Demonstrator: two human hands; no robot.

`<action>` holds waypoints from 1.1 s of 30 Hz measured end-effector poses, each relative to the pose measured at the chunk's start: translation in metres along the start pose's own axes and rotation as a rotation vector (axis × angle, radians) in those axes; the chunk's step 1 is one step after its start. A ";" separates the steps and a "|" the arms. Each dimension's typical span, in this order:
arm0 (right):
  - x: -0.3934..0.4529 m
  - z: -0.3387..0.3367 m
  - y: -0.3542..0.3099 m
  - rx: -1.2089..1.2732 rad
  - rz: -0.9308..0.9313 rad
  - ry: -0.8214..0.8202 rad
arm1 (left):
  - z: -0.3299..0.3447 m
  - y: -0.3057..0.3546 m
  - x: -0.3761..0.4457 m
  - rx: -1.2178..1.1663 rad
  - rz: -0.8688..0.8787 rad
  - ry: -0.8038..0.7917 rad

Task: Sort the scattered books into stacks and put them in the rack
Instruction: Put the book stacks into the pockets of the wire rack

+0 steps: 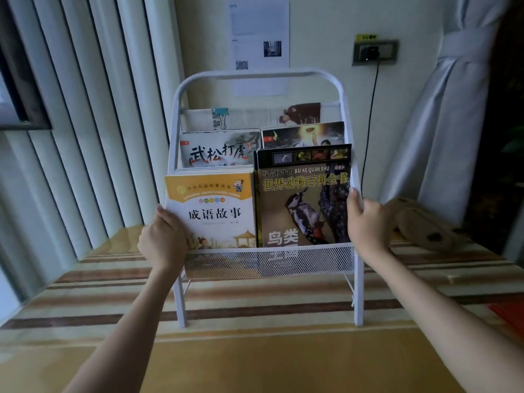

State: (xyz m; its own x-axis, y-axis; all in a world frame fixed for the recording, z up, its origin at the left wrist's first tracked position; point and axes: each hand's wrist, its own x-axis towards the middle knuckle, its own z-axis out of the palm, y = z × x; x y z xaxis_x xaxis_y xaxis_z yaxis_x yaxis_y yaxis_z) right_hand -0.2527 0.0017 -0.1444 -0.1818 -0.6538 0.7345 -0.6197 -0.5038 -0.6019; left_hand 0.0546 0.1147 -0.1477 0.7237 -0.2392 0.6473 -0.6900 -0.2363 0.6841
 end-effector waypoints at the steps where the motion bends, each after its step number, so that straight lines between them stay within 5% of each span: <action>1: -0.005 -0.006 -0.002 -0.004 0.001 0.000 | -0.005 -0.001 -0.002 0.000 0.000 0.003; 9: -0.028 -0.044 -0.014 -0.046 -0.045 -0.021 | -0.035 -0.005 -0.019 -0.033 0.056 0.018; 13: -0.019 -0.046 -0.033 -0.007 -0.048 0.097 | -0.042 -0.003 -0.018 -0.035 0.072 0.043; 17: -0.002 -0.044 -0.096 -0.159 -0.316 0.200 | -0.056 0.039 -0.006 -0.187 0.267 0.207; 20: 0.013 -0.021 -0.155 -0.230 -0.529 0.022 | -0.052 0.088 0.002 -0.168 0.468 0.180; 23: 0.026 0.006 -0.181 -0.401 -0.512 -0.277 | -0.035 0.110 0.000 -0.049 0.617 0.118; 33: 0.040 0.026 -0.198 -0.528 -0.447 -0.471 | -0.019 0.099 0.002 -0.033 0.714 0.195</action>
State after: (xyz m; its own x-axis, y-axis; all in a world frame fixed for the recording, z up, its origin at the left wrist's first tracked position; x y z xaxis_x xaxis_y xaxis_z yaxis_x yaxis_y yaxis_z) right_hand -0.1181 0.0604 -0.0039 0.4313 -0.6822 0.5903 -0.8552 -0.5176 0.0267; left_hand -0.0125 0.1091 -0.0725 0.0902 -0.1517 0.9843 -0.9950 -0.0564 0.0824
